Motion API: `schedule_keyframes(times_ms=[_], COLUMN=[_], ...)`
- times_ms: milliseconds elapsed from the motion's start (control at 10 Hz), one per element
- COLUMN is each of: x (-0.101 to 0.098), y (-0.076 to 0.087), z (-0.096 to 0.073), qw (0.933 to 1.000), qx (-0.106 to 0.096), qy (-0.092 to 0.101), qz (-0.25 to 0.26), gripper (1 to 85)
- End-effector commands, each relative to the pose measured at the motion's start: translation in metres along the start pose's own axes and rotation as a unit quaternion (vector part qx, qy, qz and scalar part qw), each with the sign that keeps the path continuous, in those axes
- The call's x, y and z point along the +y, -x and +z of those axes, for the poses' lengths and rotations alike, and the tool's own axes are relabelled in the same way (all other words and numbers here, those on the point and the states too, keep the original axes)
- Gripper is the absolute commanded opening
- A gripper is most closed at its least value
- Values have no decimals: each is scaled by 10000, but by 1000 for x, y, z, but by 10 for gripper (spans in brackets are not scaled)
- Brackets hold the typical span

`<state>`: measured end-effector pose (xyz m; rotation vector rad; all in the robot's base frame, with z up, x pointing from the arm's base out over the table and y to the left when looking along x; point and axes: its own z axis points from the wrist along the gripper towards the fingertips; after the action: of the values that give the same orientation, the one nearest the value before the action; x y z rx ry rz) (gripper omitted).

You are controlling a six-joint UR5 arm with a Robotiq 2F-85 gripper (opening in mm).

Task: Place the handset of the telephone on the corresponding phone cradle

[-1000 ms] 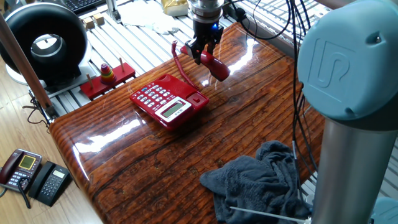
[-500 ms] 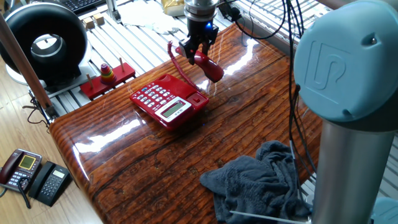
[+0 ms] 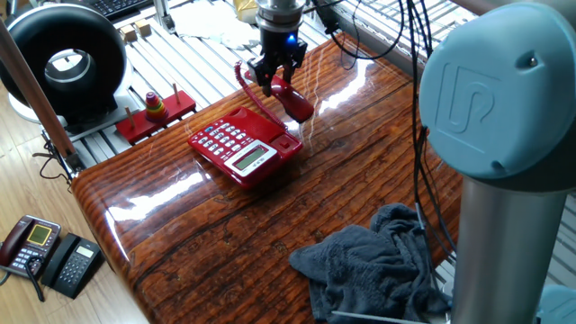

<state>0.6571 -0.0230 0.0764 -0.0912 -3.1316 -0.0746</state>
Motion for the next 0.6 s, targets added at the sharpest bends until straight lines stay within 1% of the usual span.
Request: schedule_keyframes(times_ms=[0,400,500], x=[16,36,38], y=[-4,-3,-3], z=[-4,-3,-2], qw=[9999,9997,9997], qx=[74,48,48], qy=[106,161,169], qz=[87,194,179], gripper=[233,233,230])
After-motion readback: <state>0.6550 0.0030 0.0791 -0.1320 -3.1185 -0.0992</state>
